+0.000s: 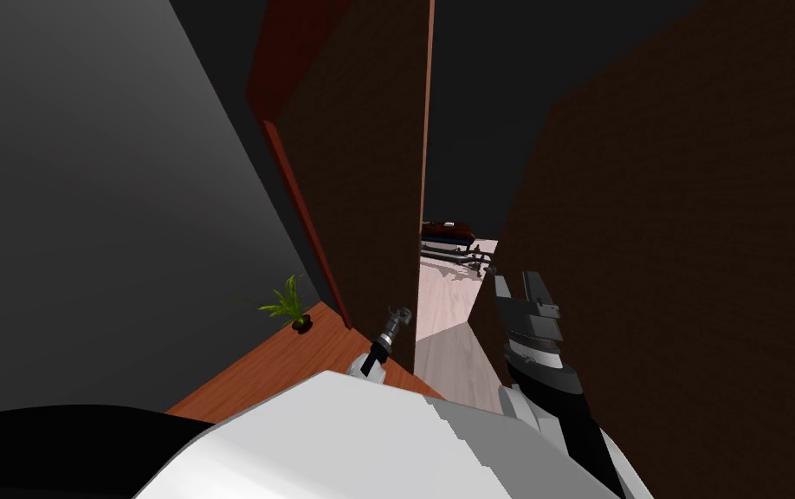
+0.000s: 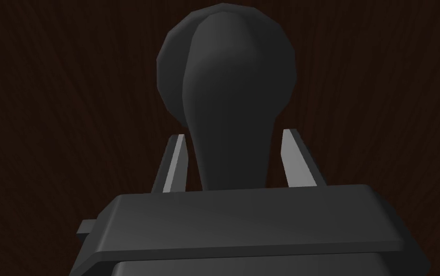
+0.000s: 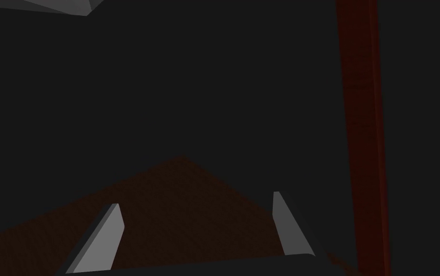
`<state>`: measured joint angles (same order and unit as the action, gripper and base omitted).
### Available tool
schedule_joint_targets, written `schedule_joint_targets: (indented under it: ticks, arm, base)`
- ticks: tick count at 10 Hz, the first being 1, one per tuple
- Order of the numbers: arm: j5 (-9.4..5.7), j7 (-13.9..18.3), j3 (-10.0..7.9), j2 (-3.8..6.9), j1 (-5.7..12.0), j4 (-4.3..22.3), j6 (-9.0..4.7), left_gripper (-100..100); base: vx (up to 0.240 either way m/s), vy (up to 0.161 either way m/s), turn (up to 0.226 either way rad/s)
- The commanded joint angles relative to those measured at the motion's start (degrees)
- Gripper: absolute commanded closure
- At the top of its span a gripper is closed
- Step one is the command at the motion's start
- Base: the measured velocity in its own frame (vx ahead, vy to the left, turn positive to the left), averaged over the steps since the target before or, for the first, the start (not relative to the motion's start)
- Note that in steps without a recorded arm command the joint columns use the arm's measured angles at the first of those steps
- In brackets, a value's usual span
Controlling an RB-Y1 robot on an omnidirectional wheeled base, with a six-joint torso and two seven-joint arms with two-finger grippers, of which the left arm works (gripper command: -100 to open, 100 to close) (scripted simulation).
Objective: Push the door open
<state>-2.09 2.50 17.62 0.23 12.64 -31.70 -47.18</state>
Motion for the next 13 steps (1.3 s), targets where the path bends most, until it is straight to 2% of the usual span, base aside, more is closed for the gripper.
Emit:
schedule_joint_targets:
  ticks: [1,5,6,9,10,11,13]
  arm:
    - [0.0,-0.01,0.0,0.03,-0.01,0.04,-0.03,100]
    - [0.0,-0.01,0.0,0.03,-0.01,0.04,-0.03,100]
    - [0.02,0.04,-1.2,0.86,0.22,0.02,0.02,100]
    - [0.16,0.14,-3.32,2.02,0.21,0.19,-0.01,100]
    - [0.16,0.14,-3.32,2.02,0.21,0.19,-0.01,100]
    - [0.25,0.2,-4.68,2.61,0.21,0.3,-0.03,100]
    - [0.28,0.23,-5.17,2.81,0.2,0.34,-0.04,100]
  base:
    - [-0.022,0.015,-0.007]
    - [-0.003,0.004,-0.004]
    - [0.096,-0.058,0.011]
    - [0.159,-0.131,0.031]
    - [0.112,-0.076,0.024]
    - [0.133,-0.102,0.014]
    - [0.112,-0.085,0.014]
